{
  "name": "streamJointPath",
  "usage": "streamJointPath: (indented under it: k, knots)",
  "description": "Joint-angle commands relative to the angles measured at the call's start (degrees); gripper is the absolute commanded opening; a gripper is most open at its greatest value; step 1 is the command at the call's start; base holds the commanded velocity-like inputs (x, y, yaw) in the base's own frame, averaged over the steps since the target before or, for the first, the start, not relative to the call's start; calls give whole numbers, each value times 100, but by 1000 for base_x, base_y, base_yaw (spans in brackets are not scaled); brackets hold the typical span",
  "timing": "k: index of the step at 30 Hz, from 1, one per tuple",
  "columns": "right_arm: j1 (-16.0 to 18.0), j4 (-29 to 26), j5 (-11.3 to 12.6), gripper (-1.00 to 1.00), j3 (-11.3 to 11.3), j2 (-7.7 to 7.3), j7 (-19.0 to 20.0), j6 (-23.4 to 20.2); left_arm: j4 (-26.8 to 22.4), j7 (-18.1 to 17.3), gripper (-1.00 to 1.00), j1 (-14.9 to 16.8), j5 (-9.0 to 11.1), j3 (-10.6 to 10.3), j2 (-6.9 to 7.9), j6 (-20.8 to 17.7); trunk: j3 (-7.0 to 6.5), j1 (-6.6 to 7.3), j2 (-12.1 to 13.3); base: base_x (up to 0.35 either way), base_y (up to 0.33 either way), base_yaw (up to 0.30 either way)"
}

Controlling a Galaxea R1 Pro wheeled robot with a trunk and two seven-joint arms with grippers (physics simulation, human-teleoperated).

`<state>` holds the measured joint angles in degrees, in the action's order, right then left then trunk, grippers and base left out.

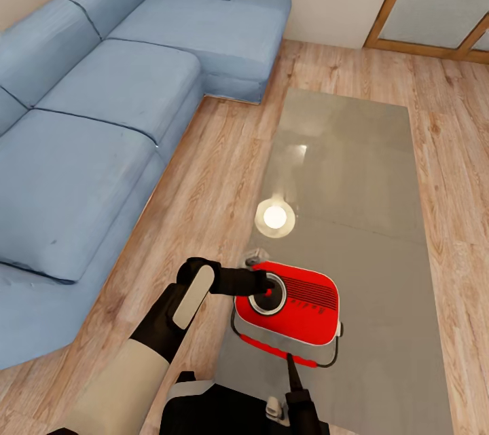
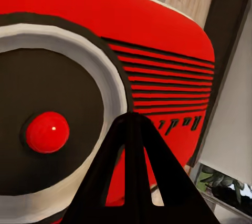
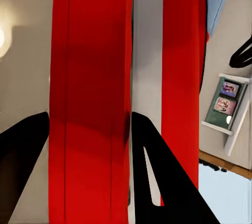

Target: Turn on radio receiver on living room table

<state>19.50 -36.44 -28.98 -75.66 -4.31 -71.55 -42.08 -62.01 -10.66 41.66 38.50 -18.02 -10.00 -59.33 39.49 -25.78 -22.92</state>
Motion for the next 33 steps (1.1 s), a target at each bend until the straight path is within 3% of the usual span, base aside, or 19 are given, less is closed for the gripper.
streamJointPath:
  k: [1,14,20,25,33]
  knots:
    - [1,11,-20,-100,5,0,-4,-23,-1,0,-100,0,0,0,0,0,0,0,0,0,0,0]
    - [1,75,-3,-100,38,-51,-17,134,11,2,-100,0,0,-7,0,0,0,0,0,0,0,0]
    - [1,76,-7,-100,34,-58,-19,138,119,403,-100,0,19,-8,0,0,0,0,0,0,0,0]
    - [1,76,-8,-100,34,-61,-18,139,140,482,-100,6,184,-9,0,0,0,0,0,0,0,0]
    - [1,76,-11,-100,34,-59,-18,139,182,494,-100,8,196,-9,0,7,0,0,0,0,0,0]
